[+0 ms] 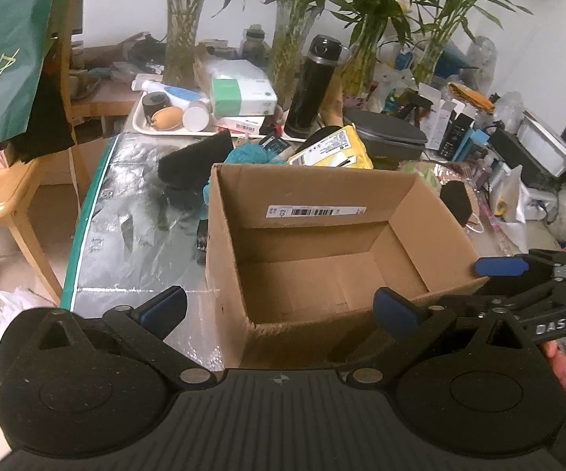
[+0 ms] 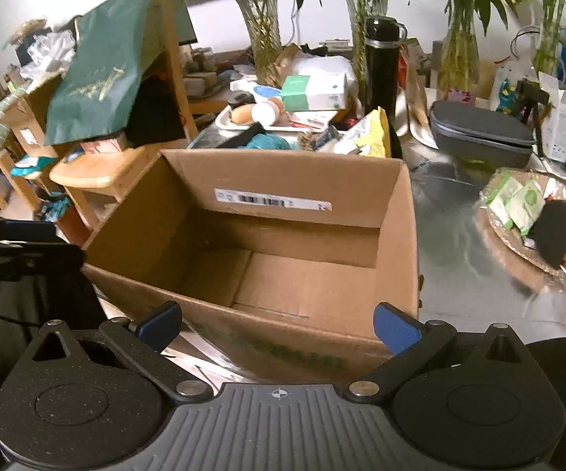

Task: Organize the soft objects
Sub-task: 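Move the right tool toward the yellow padded envelope beside the box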

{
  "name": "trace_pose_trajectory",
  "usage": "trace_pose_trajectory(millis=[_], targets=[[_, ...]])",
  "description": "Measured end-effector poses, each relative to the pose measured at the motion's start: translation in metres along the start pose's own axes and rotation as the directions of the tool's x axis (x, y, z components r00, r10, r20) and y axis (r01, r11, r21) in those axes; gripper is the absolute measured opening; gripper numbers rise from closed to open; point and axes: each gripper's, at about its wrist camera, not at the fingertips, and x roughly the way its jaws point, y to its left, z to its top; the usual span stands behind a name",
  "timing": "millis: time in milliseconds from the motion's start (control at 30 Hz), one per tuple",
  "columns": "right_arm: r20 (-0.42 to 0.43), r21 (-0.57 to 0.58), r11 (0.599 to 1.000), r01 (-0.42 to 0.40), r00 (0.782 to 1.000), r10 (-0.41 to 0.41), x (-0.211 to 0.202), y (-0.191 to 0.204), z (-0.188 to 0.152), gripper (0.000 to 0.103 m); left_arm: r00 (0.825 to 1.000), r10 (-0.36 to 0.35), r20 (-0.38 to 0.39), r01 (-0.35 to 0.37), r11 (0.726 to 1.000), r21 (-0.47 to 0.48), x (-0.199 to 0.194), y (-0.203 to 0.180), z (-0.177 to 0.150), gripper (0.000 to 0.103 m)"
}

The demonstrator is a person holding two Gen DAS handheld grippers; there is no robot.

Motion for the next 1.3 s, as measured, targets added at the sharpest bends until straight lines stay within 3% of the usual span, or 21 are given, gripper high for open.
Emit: trace_pose_trajectory(millis=[167, 700, 1033, 1300], targets=[[0.035, -0.025, 0.999, 0.030, 0.999, -0.029, -0.009, -0.001, 0.017, 0.103, 1.000, -0.003, -0.008, 0.003, 1.000, 0.001, 0.005, 0.001, 0.006, 0.103], [0.027, -0.027, 0.986, 0.166, 0.986, -0.165, 0.002, -0.030, 0.066, 0.103, 1.000, -0.018, 0.014, 0.018, 1.000, -0.016, 0.016, -0.001, 0.050, 0.103], [-0.014, 0.019, 0.988, 0.154, 0.988, -0.154, 0.020, -0.054, 0.101, 0.103, 0.999, -0.029, 0.042, 0.029, 1.000, 0.011, 0.023, 0.000, 0.072, 0.103], [-0.017, -0.048, 0.985, 0.163, 0.986, -0.164, 0.041, -0.060, 0.114, 0.103, 0.999, -0.019, 0.045, 0.018, 1.000, 0.021, 0.029, 0.004, 0.077, 0.103]])
